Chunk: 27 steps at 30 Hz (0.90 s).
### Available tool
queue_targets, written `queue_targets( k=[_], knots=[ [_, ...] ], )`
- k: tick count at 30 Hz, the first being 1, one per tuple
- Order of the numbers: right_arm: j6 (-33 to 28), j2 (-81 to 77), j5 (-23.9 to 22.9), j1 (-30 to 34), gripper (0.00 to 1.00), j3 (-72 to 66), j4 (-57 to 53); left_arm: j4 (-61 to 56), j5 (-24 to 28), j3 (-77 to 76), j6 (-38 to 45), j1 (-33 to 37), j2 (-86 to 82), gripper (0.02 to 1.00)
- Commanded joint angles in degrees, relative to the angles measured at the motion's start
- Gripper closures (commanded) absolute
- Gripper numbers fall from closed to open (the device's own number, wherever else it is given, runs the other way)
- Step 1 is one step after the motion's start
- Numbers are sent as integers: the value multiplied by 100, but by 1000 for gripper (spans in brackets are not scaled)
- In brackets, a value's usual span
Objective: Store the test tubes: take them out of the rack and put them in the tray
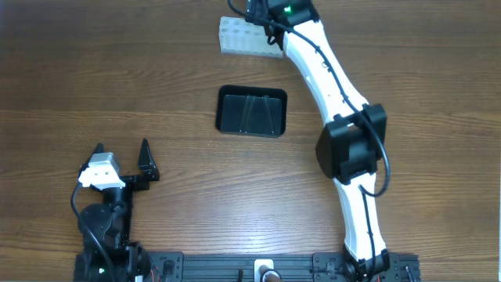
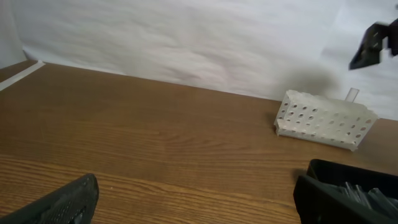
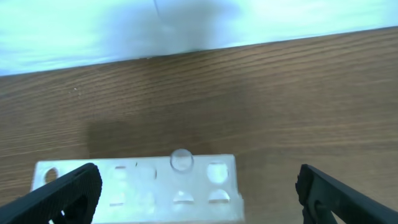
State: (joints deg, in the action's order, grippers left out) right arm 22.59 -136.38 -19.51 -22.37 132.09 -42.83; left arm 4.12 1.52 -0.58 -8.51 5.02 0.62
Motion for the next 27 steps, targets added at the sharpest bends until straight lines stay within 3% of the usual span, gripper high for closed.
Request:
queue_targets(
  k=[1,8,27],
  knots=[
    [-258,-289,-87,-28,9,11,247,26,-4,24,103,35,-46,23],
    [-802,-533,-94,-83,12,13,750,26,-4,24,103,35,-46,23],
    [-988,-798,-94,-114,99,11,946,26,-4,24,103,35,-46,20]
  ],
)
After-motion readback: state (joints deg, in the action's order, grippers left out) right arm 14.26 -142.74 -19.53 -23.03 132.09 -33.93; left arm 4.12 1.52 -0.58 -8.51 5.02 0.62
